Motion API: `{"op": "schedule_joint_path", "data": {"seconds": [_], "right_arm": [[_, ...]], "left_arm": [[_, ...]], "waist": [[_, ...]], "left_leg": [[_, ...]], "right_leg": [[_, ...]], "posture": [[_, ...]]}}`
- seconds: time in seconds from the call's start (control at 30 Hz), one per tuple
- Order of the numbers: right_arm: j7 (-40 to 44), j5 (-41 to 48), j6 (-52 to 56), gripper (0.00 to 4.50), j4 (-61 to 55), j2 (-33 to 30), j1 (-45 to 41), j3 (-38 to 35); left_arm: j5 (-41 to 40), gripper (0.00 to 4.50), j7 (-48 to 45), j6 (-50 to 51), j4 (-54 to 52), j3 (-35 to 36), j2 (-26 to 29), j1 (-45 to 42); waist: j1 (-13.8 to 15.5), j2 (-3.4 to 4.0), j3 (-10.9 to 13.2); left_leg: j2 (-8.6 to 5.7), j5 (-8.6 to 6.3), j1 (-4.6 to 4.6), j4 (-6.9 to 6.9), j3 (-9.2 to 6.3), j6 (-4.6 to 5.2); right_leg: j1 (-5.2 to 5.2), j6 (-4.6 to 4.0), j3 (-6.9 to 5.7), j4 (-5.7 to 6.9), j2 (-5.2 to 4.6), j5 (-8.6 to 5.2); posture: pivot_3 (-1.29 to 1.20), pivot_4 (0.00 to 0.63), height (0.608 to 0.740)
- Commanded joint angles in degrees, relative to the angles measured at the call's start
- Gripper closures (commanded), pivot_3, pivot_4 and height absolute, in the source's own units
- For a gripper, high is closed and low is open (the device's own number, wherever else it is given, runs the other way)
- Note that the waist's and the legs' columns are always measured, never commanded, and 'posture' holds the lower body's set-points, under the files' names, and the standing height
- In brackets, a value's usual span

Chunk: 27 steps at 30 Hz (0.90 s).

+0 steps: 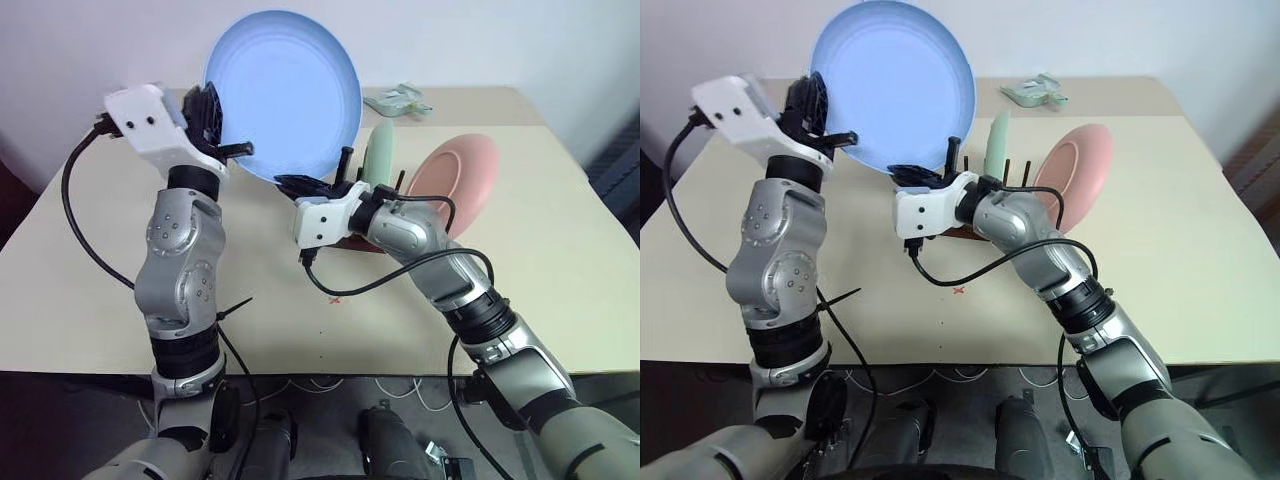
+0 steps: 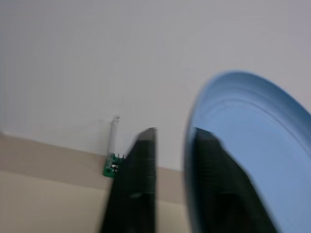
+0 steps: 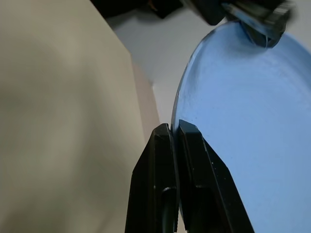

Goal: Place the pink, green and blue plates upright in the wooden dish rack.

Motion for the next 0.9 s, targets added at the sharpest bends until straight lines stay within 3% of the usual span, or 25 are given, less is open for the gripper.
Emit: {"op": "schedule_joint_path", "data": {"seconds": [0.03,0.13,0.27,0.43,0.63,0.9], "right_arm": [[-0.67,0.85,-1.24,4.50,-1.74,0.78,-0.85,-1.48],[-0.05,1.94,-1.47,4.50,-2.10,1.46,-0.54,-1.76],[0.04,4.15,-0.26,4.50,-2.53,3.04,-0.37,-2.81],[0.12,13.26,8.12,4.50,-6.13,9.03,0.59,-7.74],[-0.59,20.56,15.90,4.50,-9.14,13.36,0.95,-11.57],[-5.91,40.78,34.61,4.50,-13.98,23.25,1.23,-22.58]], "left_arm": [[-0.19,1.49,2.73,-4.33,1.14,6.06,2.47,-2.24],[2.05,0.03,6.02,-7.33,4.62,10.18,5.51,-2.52],[3.79,0.03,3.94,-10.11,9.35,11.15,10.82,-0.10],[6.04,0.03,-8.28,-13.60,15.36,7.01,18.88,10.56],[3.38,0.03,-18.26,-15.93,15.55,2.39,18.57,18.99],[2.78,0.03,-32.06,-17.91,10.94,-6.89,20.08,26.52]], "waist": [[0.07,0.00,0.00],[-0.02,0.00,0.00],[-0.08,-0.01,-0.01],[-0.06,0.01,-0.01],[0.22,0.00,-0.01],[-0.16,0.06,0.00]], "left_leg": [[0.00,0.00,0.00,0.01,0.00,0.00],[0.00,0.00,0.00,0.01,0.00,0.00],[0.01,0.01,0.02,-0.01,-0.01,-0.02],[0.01,0.02,0.02,-0.02,-0.02,-0.03],[0.00,0.00,0.01,-0.04,-0.09,0.00],[0.04,-0.11,0.03,-0.20,-0.11,0.19]], "right_leg": [[0.01,0.00,0.00,0.00,0.00,0.00],[0.01,0.00,0.00,0.00,0.00,0.00],[-0.01,0.00,0.01,0.01,0.02,0.00],[-0.02,-0.01,0.01,0.03,0.02,0.00],[-0.02,-0.05,0.00,0.04,0.02,0.02],[-0.17,-0.11,0.01,0.17,0.03,0.05]], "posture": [[0.00,0.150,0.740],[0.00,0.150,0.740],[0.00,0.150,0.740],[0.00,0.150,0.740],[0.00,0.150,0.740],[0.00,0.150,0.740]]}}
